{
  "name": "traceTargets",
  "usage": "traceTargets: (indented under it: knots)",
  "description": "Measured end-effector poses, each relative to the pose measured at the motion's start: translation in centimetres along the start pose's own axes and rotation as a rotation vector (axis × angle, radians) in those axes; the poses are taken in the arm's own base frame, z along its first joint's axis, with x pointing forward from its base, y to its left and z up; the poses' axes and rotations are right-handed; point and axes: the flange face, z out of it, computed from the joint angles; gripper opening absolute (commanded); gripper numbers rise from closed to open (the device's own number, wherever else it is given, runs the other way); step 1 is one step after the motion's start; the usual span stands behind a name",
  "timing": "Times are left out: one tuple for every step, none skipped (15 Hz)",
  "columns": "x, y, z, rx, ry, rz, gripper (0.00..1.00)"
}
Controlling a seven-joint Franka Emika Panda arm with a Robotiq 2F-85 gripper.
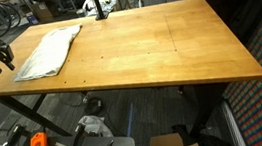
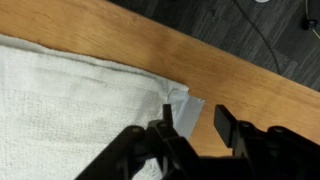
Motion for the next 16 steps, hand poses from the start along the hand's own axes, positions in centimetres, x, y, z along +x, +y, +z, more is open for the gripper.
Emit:
traceTargets:
  knots:
    - [0.2,0.1,-0.5,0.002,0.021,-0.002,0.90]
    - [0.4,0.2,-1.2,0.006,0.049,-0.005,0.96]
    - [0.7,0.4,-2.1,0.008,0.080,-0.008,1.00]
    - [1.0,0.7,-3.1,0.003,0.115,-0.010,1.00]
    - [1.3,1.1,-4.2,-0.007,0.145,-0.013,1.00]
    - [1.6,1.6,-5.1,-0.019,0.165,-0.016,1.00]
    - [2.1,2.2,-5.9,-0.035,0.182,-0.022,1.00]
    - [2.7,2.9,-6.6,-0.050,0.198,-0.026,1.00]
    - [3.3,3.6,-7.2,-0.062,0.212,-0.028,1.00]
    - [4.0,4.1,-7.8,-0.077,0.229,-0.036,1.00]
    - [4.9,4.5,-8.3,-0.095,0.251,-0.045,1.00]
    - [5.9,4.9,-8.6,-0.119,0.263,-0.053,1.00]
    - [7.0,5.2,-8.8,-0.140,0.272,-0.055,1.00]
    - [8.2,5.5,-8.9,-0.161,0.279,-0.055,1.00]
    - [9.5,5.8,-8.9,-0.183,0.282,-0.056,1.00]
    - [10.8,6.2,-8.8,-0.200,0.278,-0.053,1.00]
